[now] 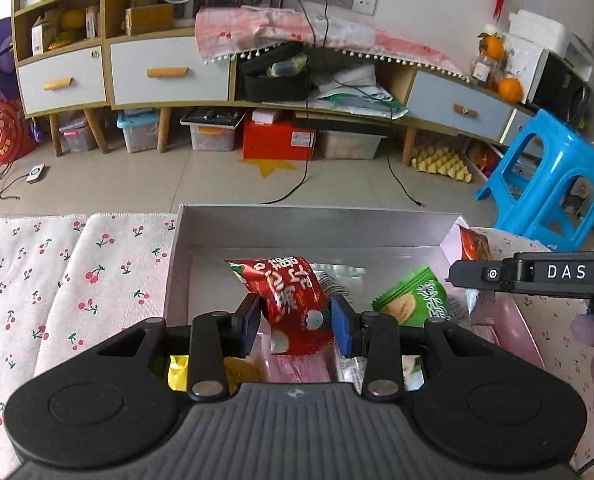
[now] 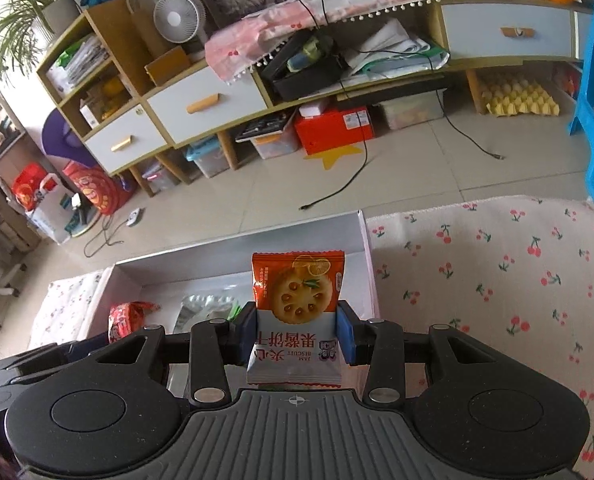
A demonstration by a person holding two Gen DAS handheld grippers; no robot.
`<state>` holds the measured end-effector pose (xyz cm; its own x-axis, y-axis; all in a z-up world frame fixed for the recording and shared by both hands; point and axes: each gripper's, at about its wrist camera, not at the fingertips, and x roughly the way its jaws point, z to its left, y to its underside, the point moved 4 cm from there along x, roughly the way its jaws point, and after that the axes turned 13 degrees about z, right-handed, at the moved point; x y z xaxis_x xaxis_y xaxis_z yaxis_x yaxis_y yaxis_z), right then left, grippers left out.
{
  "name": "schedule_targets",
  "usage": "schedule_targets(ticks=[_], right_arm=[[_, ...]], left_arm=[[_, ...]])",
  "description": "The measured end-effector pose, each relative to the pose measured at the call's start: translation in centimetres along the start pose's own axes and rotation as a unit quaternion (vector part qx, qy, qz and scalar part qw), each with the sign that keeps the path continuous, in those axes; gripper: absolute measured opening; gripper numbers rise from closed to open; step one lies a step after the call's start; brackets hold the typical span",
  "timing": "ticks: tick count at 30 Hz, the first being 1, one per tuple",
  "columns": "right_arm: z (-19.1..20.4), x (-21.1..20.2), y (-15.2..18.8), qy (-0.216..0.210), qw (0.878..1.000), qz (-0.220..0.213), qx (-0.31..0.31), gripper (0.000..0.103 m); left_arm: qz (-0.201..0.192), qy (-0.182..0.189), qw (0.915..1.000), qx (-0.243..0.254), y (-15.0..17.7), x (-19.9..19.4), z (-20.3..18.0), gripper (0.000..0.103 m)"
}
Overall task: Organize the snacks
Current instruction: 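Carry the red candy packet and orange biscuit packet over the pink box, then drop both packets into the pink box and open both tools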
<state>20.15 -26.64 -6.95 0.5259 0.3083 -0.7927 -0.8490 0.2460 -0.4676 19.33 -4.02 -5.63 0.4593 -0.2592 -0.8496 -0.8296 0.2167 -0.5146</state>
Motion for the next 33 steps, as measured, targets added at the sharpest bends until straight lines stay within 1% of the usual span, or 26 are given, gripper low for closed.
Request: schedule_targets(ticks=[3, 8, 11, 12, 13, 14, 15, 19, 22, 24, 25, 29, 33], right_arm=[[0.0, 0.3, -0.6, 0.004, 1.000, 0.001, 0.003, 0.040], [0.0, 0.5, -1.0, 0.009, 1.000, 0.002, 0.002, 0.040], [0.0, 0.5, -1.1, 0.002, 1.000, -0.001, 0.005, 0.043], [0.1, 0.4, -1.1, -0.005, 1.000, -0.001, 0.003, 0.048], [0.1, 0.2, -1.1, -0.009, 1.000, -0.001, 0.005, 0.063], [0.0, 0.0, -1.0, -0.010, 1.000, 0.000, 0.009, 0.068], [0.0, -0.2, -1.0, -0.010, 1.000, -0.002, 0.009, 0.071], [0.2, -1.4, -0.8, -0.003, 1.000, -0.002, 0.003, 0.071], [0.4, -2.5, -0.5, -0.002, 1.000, -0.003, 0.005, 0.072], [0.5, -3.2, -0.2, -0.001, 1.000, -0.003, 0.006, 0.075], [0.6, -3.6, 0.1, 0.000, 1.000, -0.003, 0.007, 0.077], [1.0, -4.9, 1.3, 0.004, 1.000, -0.004, 0.000, 0.080], [1.7, -6.1, 3.1, 0.015, 1.000, -0.001, -0.016, 0.085]], left_arm=[[0.007, 0.009, 0.9999, -0.008, -0.3, 0.2, 0.3, 0.035], [0.009, 0.009, 0.9999, 0.000, -0.7, 0.3, 0.1, 0.035], [0.009, 0.008, 0.9999, 0.000, -0.8, 0.4, 0.0, 0.038], [0.005, 0.005, 1.0000, -0.001, -0.8, 0.4, 0.1, 0.044], [0.002, 0.003, 1.0000, -0.002, -0.9, 0.2, 0.1, 0.049], [-0.001, 0.003, 1.0000, -0.004, -0.9, 0.1, 0.1, 0.058], [-0.003, 0.003, 1.0000, -0.006, -0.9, 0.0, 0.1, 0.063], [0.001, 0.010, 0.9996, -0.026, -1.0, -0.6, 0.4, 0.071], [-0.002, 0.014, 0.9993, -0.036, -0.8, -1.3, 0.5, 0.079], [-0.004, 0.011, 0.9993, -0.034, -0.5, -1.8, 0.3, 0.083], [-0.005, 0.009, 0.9994, -0.033, -0.4, -2.1, 0.2, 0.084], [-0.013, 0.005, 0.9995, -0.029, 0.7, -3.4, -0.2, 0.093], [-0.013, -0.005, 0.9998, -0.013, 2.1, -4.4, -0.5, 0.097]])
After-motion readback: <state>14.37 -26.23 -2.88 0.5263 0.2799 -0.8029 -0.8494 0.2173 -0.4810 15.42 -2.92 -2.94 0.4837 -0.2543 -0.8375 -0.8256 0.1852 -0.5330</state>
